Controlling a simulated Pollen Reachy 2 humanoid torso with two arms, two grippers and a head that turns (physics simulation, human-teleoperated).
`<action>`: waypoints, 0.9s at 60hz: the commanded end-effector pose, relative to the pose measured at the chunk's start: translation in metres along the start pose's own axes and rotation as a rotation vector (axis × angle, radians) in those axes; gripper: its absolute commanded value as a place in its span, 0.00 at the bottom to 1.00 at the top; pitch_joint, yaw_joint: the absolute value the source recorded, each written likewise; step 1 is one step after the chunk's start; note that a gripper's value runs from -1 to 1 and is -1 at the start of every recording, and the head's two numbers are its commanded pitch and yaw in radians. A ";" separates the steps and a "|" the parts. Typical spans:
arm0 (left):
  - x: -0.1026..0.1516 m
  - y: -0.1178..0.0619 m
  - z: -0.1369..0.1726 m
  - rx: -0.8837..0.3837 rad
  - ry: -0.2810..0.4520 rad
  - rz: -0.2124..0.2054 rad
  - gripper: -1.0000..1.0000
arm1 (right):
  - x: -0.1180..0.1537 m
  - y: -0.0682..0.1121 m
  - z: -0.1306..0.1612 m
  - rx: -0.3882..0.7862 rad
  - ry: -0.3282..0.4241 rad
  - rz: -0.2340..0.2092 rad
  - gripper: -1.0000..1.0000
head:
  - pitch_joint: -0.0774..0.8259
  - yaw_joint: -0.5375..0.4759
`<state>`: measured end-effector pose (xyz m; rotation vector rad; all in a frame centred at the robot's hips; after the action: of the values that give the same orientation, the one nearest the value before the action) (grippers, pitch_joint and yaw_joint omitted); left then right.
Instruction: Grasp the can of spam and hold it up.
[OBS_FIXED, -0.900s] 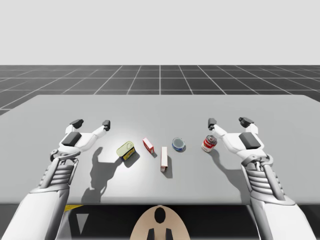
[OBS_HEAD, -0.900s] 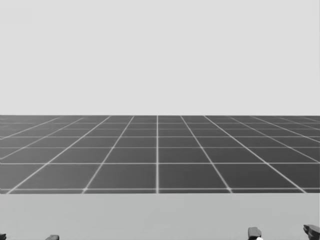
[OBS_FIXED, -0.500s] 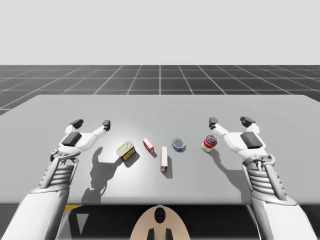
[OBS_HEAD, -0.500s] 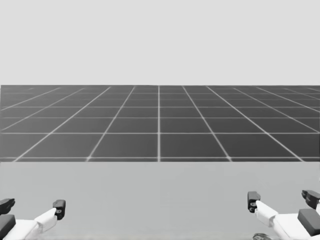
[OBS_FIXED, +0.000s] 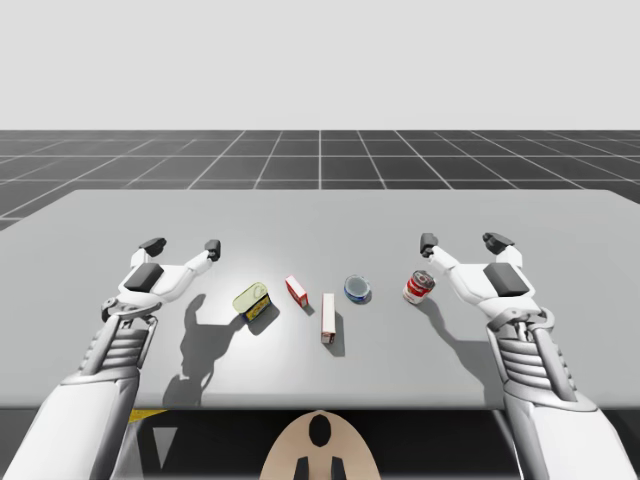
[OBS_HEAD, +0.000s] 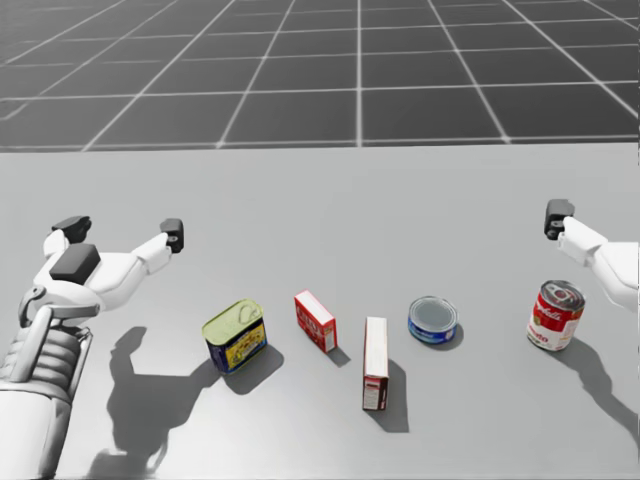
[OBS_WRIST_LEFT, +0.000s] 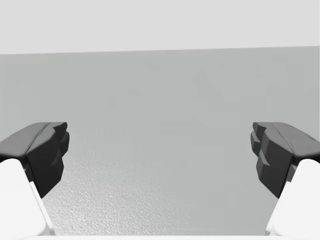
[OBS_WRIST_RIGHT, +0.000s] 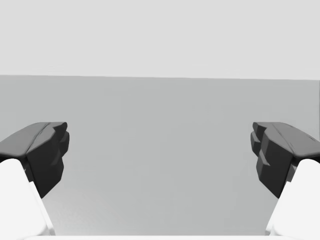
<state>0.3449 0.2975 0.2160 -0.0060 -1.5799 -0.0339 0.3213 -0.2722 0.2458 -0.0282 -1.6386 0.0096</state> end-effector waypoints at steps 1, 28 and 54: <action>-0.001 0.000 -0.001 0.001 -0.004 -0.002 0.00 | 0.000 -0.001 0.000 0.001 0.003 -0.002 0.00 | 0.72 0.67; 0.006 -0.002 0.005 -0.020 -0.030 0.003 0.00 | -0.001 0.000 0.001 0.003 0.008 -0.006 0.00 | 0.84 0.80; 0.029 0.004 0.046 -0.408 0.051 -0.093 0.00 | -0.002 -0.002 0.001 -0.003 0.014 -0.015 0.00 | 0.84 0.81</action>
<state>0.3090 0.2949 0.2467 -0.1917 -1.5630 -0.2811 0.3205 -0.2730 0.2439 -0.0198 -1.6262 0.0000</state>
